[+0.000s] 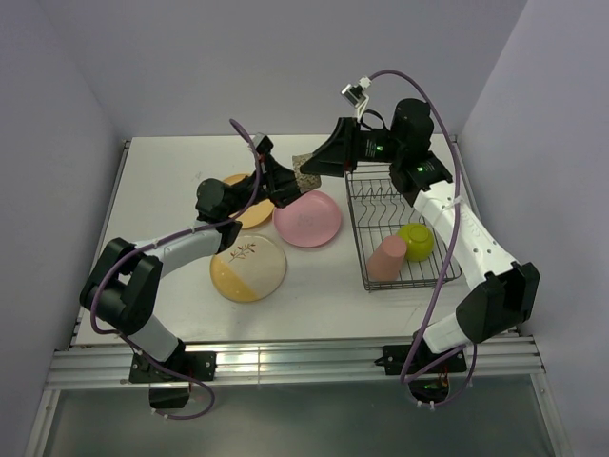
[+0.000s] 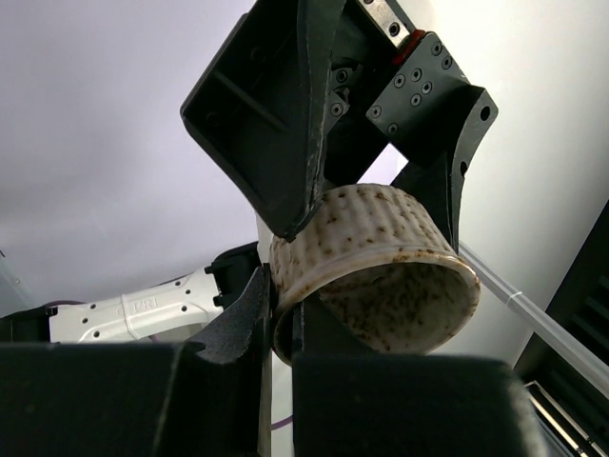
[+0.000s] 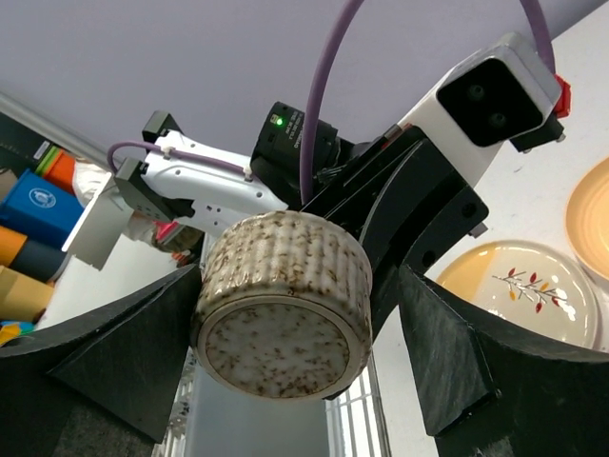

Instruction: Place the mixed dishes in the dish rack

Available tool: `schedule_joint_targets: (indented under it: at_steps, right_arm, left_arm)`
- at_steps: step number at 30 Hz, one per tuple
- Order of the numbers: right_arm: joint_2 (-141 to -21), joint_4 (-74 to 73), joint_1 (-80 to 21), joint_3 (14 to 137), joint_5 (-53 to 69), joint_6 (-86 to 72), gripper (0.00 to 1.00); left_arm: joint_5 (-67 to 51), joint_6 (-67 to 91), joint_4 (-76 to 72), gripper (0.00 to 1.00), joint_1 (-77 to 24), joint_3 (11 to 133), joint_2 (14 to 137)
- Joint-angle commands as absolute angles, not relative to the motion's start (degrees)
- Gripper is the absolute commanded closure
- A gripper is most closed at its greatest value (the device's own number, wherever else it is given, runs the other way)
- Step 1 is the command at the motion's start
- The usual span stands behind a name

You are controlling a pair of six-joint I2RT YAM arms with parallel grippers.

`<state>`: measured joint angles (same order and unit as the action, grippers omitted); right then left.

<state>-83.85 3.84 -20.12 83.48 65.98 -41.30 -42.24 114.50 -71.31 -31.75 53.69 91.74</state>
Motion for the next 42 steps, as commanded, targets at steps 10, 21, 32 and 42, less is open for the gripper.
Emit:
schedule_joint_targets:
  at_steps: [10,21,32,42]
  right_arm:
    - [-79.9,0.4,-21.5,80.9,68.1,-36.7,0.11]
    - [-81.5,1.5,-21.5,83.5,67.0,-38.2,0.18]
    - [-82.2,3.6,-21.5,83.8,67.1,-42.1,1.0]
    - [-80.5,-5.8,-20.1,84.8,61.5,-37.1,1.0]
  left_arm:
    - [-41.0,148.1,-93.2,1.0,-32.0,56.2,90.6]
    - [-41.0,148.1,-93.2,1.0,-32.2,56.0,90.7]
    - [-39.9,148.8,-94.0,0.59,-32.2,54.1,90.6]
    - [-43.1,149.1,-90.0,0.01,-32.1,50.7,89.9]
